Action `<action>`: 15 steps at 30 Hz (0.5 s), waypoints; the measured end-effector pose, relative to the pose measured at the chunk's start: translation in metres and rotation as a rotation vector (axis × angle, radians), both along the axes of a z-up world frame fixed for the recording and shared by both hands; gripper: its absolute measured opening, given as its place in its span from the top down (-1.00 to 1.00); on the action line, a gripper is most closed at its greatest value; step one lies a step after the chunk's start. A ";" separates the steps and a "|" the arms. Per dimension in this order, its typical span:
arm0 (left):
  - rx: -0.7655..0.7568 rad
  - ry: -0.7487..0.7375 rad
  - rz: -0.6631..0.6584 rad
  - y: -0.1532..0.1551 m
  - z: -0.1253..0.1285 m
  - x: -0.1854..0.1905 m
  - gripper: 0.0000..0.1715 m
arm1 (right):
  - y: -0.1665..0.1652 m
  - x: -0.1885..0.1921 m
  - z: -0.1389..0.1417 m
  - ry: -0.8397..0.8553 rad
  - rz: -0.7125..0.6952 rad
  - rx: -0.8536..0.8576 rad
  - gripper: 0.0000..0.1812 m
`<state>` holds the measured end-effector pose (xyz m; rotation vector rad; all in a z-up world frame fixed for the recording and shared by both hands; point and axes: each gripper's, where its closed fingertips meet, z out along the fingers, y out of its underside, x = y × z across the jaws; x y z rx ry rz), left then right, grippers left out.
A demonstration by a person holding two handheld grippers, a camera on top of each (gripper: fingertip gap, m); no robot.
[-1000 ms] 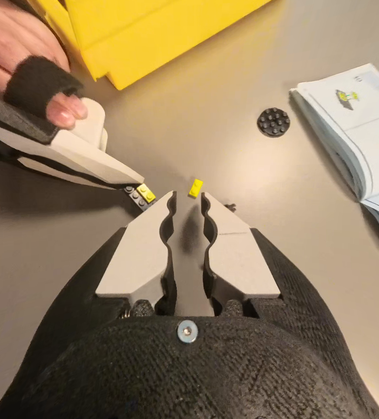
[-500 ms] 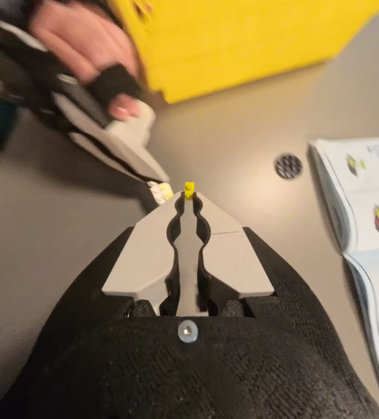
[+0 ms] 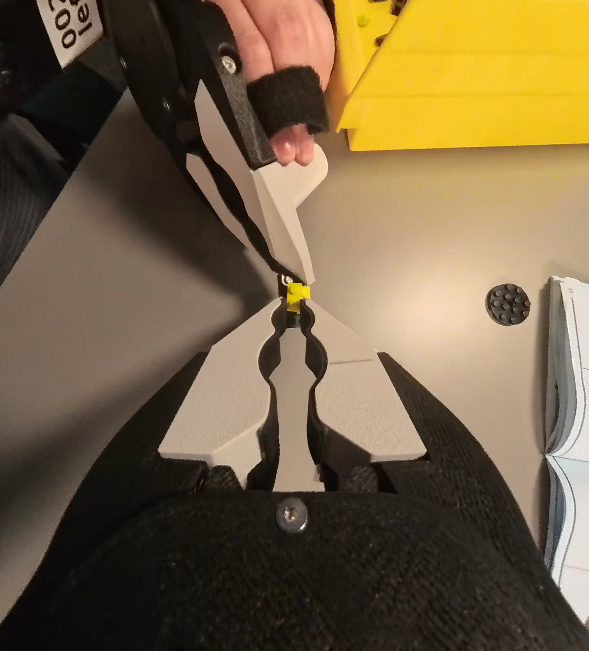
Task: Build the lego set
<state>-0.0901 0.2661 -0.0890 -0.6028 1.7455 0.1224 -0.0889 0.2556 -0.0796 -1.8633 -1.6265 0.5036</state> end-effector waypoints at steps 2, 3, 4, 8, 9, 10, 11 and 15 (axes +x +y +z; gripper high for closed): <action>-0.010 -0.003 -0.006 -0.001 0.000 0.000 0.92 | -0.001 0.000 0.001 0.002 0.005 0.002 0.94; -0.016 -0.005 -0.007 -0.001 0.001 0.000 0.92 | -0.002 0.001 0.001 0.000 0.008 0.005 0.94; -0.020 -0.007 -0.007 -0.001 0.001 0.000 0.92 | -0.003 0.001 0.001 -0.003 0.010 0.007 0.94; -0.039 -0.018 -0.006 -0.001 0.003 -0.001 0.92 | -0.004 0.003 0.001 -0.014 0.010 0.014 0.94; -0.041 -0.019 -0.006 -0.001 0.003 -0.001 0.92 | -0.004 0.003 0.001 -0.015 0.007 0.015 0.94; -0.043 -0.020 -0.007 -0.001 0.003 -0.001 0.92 | -0.004 0.003 0.001 -0.014 0.007 0.016 0.94; -0.044 -0.020 -0.007 -0.001 0.003 -0.001 0.92 | -0.005 0.004 0.001 -0.014 0.008 0.019 0.94; -0.050 -0.022 -0.002 0.000 0.003 -0.001 0.92 | -0.006 0.005 0.002 -0.018 0.007 0.035 0.88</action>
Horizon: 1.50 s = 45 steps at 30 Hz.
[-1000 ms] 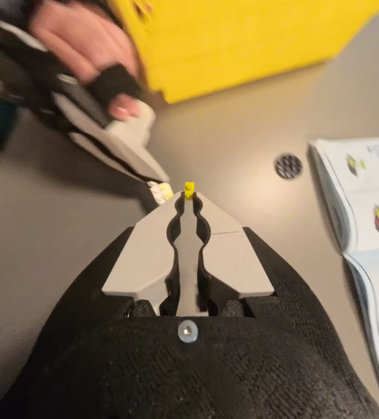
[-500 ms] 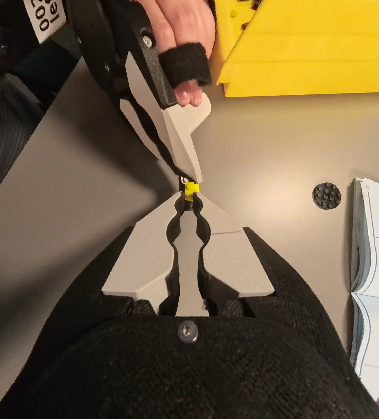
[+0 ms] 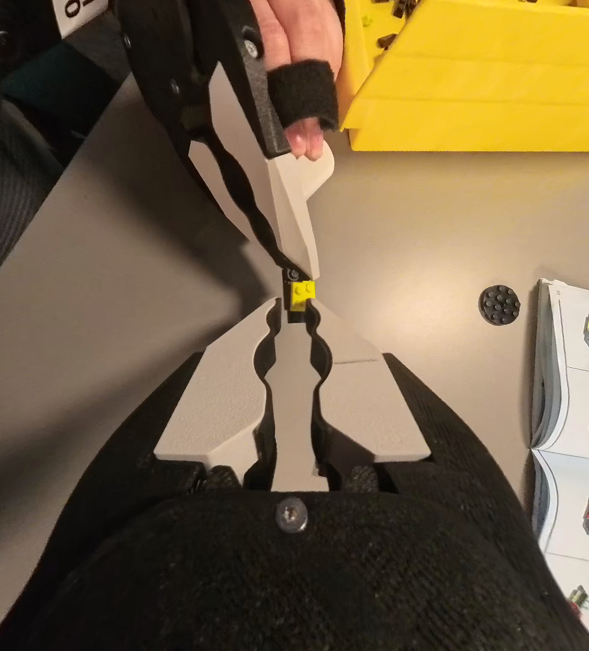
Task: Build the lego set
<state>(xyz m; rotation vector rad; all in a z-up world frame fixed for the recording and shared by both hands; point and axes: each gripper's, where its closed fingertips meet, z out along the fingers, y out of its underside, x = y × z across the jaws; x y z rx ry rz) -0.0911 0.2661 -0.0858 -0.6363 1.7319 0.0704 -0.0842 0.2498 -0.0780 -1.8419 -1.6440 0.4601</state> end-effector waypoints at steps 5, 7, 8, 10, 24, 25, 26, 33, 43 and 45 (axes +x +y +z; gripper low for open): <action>-0.013 -0.005 -0.013 -0.003 0.001 0.000 0.92 | -0.001 0.000 0.001 0.003 -0.007 0.051 0.78; -0.018 -0.006 -0.010 -0.002 0.001 0.000 0.92 | 0.000 -0.001 0.003 0.014 -0.018 0.091 0.68; -0.023 -0.007 -0.007 -0.002 0.001 0.000 0.92 | 0.000 -0.001 0.005 0.022 -0.027 0.120 0.62; -0.038 -0.008 -0.002 -0.001 0.001 0.000 0.92 | 0.002 -0.002 0.009 0.032 -0.048 0.228 0.56; -0.105 -0.004 0.015 0.000 -0.002 0.001 0.92 | 0.009 0.001 0.001 -0.173 -0.090 0.930 0.72; -0.106 -0.004 0.016 0.001 -0.002 0.001 0.92 | 0.009 0.001 -0.001 -0.169 -0.089 0.921 0.72; -0.107 -0.005 0.016 0.001 -0.001 0.001 0.92 | 0.009 0.001 -0.003 -0.169 -0.089 0.913 0.72; -0.143 -0.008 0.019 0.001 -0.001 0.001 0.92 | 0.010 0.000 -0.007 -0.174 -0.097 0.909 0.79; -0.185 0.007 0.032 0.002 -0.004 0.001 0.92 | 0.018 -0.001 -0.008 -0.245 -0.142 0.958 0.87; -0.183 0.015 0.034 0.002 -0.006 0.001 0.92 | 0.019 -0.001 -0.010 -0.268 -0.145 0.953 0.87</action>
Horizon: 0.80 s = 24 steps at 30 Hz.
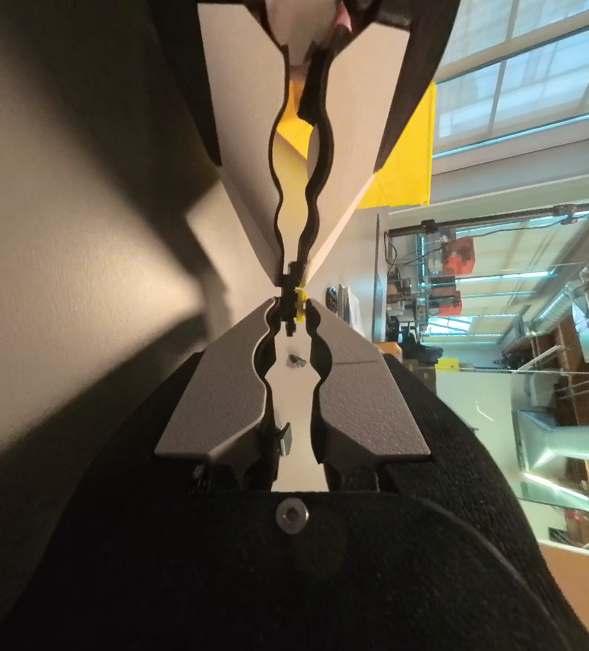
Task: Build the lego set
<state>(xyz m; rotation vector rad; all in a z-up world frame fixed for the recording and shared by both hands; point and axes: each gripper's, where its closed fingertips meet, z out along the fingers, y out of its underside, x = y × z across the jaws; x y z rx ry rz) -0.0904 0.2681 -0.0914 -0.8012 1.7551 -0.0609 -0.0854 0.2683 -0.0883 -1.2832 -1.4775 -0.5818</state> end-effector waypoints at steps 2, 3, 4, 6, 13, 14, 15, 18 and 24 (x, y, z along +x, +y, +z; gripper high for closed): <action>0.003 0.008 0.001 0.000 -0.001 0.000 0.92 | 0.001 0.000 -0.002 -0.004 -0.013 -0.024 0.88; 0.004 0.011 0.002 0.000 -0.002 0.000 0.92 | 0.001 0.000 -0.003 -0.011 -0.017 -0.032 0.89; 0.005 0.014 0.002 0.000 -0.002 0.000 0.92 | 0.001 0.000 -0.003 -0.022 -0.020 -0.034 0.89; 0.007 0.021 0.007 0.001 -0.003 0.000 0.92 | 0.002 0.000 -0.005 -0.049 -0.031 -0.029 0.90; 0.022 0.068 0.014 0.002 -0.011 0.000 0.92 | 0.004 -0.001 -0.012 -0.112 -0.057 -0.028 0.90; 0.030 0.072 0.017 0.003 -0.012 0.000 0.92 | 0.005 -0.001 -0.013 -0.080 -0.059 -0.044 0.89; 0.035 0.068 0.018 0.004 -0.012 0.001 0.92 | 0.005 -0.001 -0.012 -0.034 -0.057 -0.058 0.89; 0.037 0.044 0.018 0.004 -0.008 0.002 0.92 | -0.002 0.003 -0.010 0.080 -0.018 -0.123 0.59; 0.116 -0.015 -0.039 -0.005 0.003 0.009 0.92 | -0.022 0.014 0.000 0.503 0.030 -0.499 0.47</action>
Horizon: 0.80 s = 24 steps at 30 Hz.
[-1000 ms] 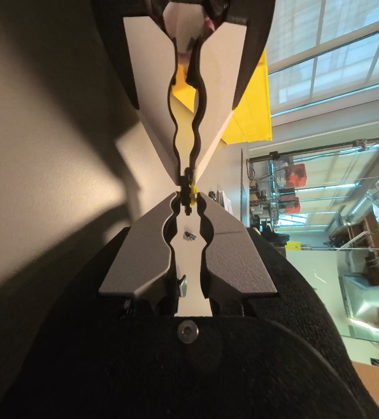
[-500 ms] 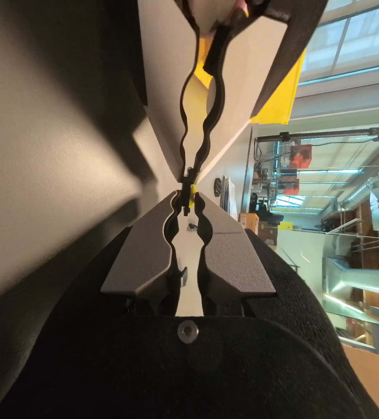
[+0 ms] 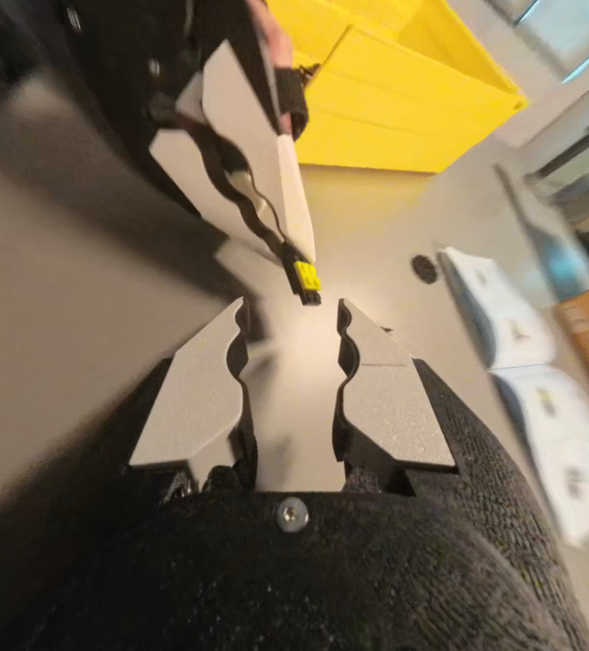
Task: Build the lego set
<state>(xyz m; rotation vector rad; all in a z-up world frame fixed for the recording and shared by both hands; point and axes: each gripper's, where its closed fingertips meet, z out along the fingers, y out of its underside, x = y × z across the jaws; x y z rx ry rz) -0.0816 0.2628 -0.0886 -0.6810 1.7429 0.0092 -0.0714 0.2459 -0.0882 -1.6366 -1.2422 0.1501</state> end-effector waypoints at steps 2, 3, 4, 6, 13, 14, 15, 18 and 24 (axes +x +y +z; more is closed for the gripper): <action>0.050 -0.007 -0.048 -0.008 0.002 0.005 0.92 | -0.006 -0.002 0.005 0.136 0.026 -0.157 0.47; 0.079 -0.010 -0.066 -0.012 0.002 0.007 0.92 | -0.009 -0.003 0.007 0.192 0.045 -0.230 0.47; 0.103 -0.012 -0.090 -0.016 0.002 0.009 0.92 | -0.012 -0.004 0.009 0.238 0.062 -0.293 0.48; 0.146 -0.025 -0.133 -0.024 0.004 0.012 0.92 | -0.018 -0.006 0.010 0.295 0.091 -0.381 0.52; 0.149 -0.034 -0.168 -0.031 0.005 0.017 0.92 | -0.021 -0.004 0.003 0.296 0.119 -0.429 0.69; 0.150 -0.041 -0.169 -0.031 0.006 0.017 0.92 | -0.018 -0.003 0.004 0.293 0.107 -0.413 0.64; 0.150 -0.045 -0.170 -0.032 0.006 0.017 0.92 | -0.018 -0.002 0.004 0.285 0.104 -0.403 0.63; 0.154 -0.047 -0.176 -0.033 0.007 0.018 0.91 | -0.021 -0.005 0.003 0.265 0.125 -0.400 0.80; 0.154 -0.040 -0.190 -0.036 0.005 0.018 0.92 | -0.023 -0.004 0.000 0.248 0.138 -0.418 0.81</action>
